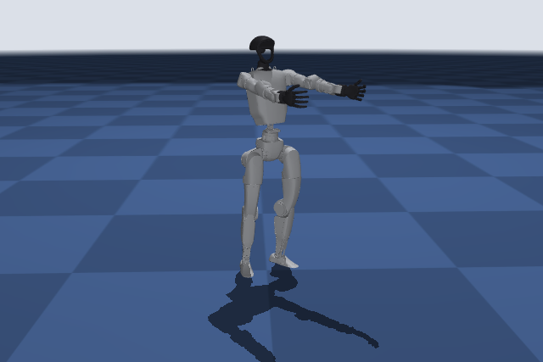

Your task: Upper body actions

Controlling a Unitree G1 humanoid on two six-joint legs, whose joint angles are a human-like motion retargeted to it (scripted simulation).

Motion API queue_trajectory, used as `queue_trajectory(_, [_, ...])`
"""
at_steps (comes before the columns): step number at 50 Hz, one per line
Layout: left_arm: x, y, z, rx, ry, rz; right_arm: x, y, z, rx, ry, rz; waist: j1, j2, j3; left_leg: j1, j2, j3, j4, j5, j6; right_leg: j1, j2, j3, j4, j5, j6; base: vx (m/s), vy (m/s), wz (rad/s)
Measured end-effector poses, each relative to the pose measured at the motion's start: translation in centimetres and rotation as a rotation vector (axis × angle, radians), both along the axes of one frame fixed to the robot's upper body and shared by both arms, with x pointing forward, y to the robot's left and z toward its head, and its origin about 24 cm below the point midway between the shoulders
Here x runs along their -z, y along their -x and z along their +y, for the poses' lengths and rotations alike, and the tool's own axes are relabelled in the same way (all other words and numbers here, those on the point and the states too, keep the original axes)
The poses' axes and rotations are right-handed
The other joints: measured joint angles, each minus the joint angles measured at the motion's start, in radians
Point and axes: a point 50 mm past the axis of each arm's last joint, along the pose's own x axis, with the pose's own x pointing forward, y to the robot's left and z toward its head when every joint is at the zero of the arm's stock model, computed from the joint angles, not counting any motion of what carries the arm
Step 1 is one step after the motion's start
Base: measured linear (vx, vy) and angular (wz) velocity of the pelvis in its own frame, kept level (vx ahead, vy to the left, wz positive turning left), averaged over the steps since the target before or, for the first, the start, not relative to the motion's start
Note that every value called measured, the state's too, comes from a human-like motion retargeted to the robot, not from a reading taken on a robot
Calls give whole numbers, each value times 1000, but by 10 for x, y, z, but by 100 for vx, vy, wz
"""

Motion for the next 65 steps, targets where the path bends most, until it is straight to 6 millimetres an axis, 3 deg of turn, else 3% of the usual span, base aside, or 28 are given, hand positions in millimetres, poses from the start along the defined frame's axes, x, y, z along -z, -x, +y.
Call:
queue_trajectory(12, [5,4,12,-50,3,12,-6,-2,6,-42,2,-36,-9,2,-15,0,2,-2,-3,-3,1,-2,5,-1,1,-5,1,0,0,0])
queue_trajectory(28, [3,5,17,-63,-19,16,-4,-2,9,-33,-7,-32,-9,-4,-24,4,3,-4,-4,-6,1,2,9,-3,2,-9,0,0,0,0])
queue_trajectory(37, [2,4,18,-56,-28,8,-9,-4,20,-59,-48,-63,-12,3,-13,4,3,1,-4,-6,1,-3,7,2,5,-8,0,0,0,0])
queue_trajectory(44, [6,7,25,-12,-75,-4,0,2,25,-128,82,-123,-21,16,-6,4,1,5,-4,-5,2,-7,5,7,7,-5,-1,0,0,0])
queue_trajectory(49, [30,22,43,-21,-161,49,38,21,27,-235,206,-95,-42,25,-3,6,-4,-2,-4,-4,3,0,2,1,6,-6,1,1,1,2])
queue_trajectory(55, [99,65,60,66,-277,261,121,73,21,-352,311,123,-63,38,28,30,-9,-2,-6,-6,5,20,0,3,7,-7,0,1,1,1])
queue_trajectory(60, [175,131,58,203,-162,478,203,151,0,-424,310,495,-72,36,96,53,-11,1,-8,-6,5,37,-3,4,8,-5,0,-3,-6,-3])
queue_trajectory(65, [239,226,56,136,60,720,260,255,-31,-418,309,894,-77,32,163,62,-12,0,-10,-2,3,45,-9,1,8,0,1,-4,-8,1])
